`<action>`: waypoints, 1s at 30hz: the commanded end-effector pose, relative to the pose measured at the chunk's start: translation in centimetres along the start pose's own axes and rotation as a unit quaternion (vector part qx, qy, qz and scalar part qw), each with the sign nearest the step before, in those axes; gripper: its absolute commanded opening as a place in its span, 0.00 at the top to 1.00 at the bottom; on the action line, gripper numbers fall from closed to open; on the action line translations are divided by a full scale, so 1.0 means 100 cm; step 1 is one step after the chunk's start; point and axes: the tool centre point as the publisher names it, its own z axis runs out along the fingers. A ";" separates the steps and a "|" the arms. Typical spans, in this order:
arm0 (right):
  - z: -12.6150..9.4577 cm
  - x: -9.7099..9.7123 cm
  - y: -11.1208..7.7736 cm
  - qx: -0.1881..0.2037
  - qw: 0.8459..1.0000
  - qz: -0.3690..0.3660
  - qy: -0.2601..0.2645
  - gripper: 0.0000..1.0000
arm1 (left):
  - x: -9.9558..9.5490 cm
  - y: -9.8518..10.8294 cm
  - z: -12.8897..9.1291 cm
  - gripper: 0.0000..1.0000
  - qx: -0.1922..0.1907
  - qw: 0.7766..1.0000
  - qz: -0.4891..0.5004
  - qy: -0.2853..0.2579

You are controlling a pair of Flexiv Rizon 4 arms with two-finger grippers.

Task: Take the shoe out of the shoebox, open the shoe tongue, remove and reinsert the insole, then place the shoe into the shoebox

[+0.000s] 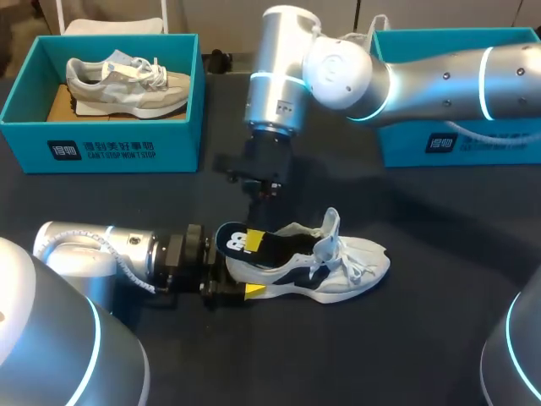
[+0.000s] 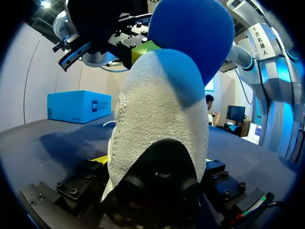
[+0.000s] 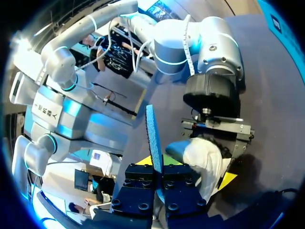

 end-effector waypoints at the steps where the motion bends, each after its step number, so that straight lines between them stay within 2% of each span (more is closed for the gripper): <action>1: -0.001 -0.002 0.005 0.003 1.000 0.002 -0.004 0.82 | 0.000 -0.001 0.002 1.00 0.000 1.000 0.000 -0.002; 2: -0.002 -0.001 0.003 0.001 1.000 0.004 -0.006 0.56 | 0.000 -0.001 0.002 1.00 0.000 1.000 0.000 -0.002; 5: -0.003 0.000 -0.003 -0.005 1.000 0.011 -0.011 0.36 | 0.000 -0.001 0.002 1.00 0.000 1.000 0.000 -0.002; 10: -0.006 0.001 -0.014 -0.018 0.999 0.021 -0.020 0.37 | 0.000 -0.001 0.002 1.00 0.000 1.000 0.000 -0.002; 15: -0.004 -0.003 -0.024 -0.031 0.999 0.028 -0.016 0.45 | 0.000 -0.001 0.002 1.00 0.000 1.000 0.000 -0.002; 18: 0.000 -0.005 -0.023 -0.033 0.999 0.028 -0.011 0.50 | 0.000 -0.001 0.002 1.00 0.000 1.000 0.000 -0.002; 30: 0.009 -0.003 -0.022 -0.042 0.999 0.030 -0.006 0.56 | 0.000 -0.001 0.002 1.00 0.000 1.000 0.000 -0.002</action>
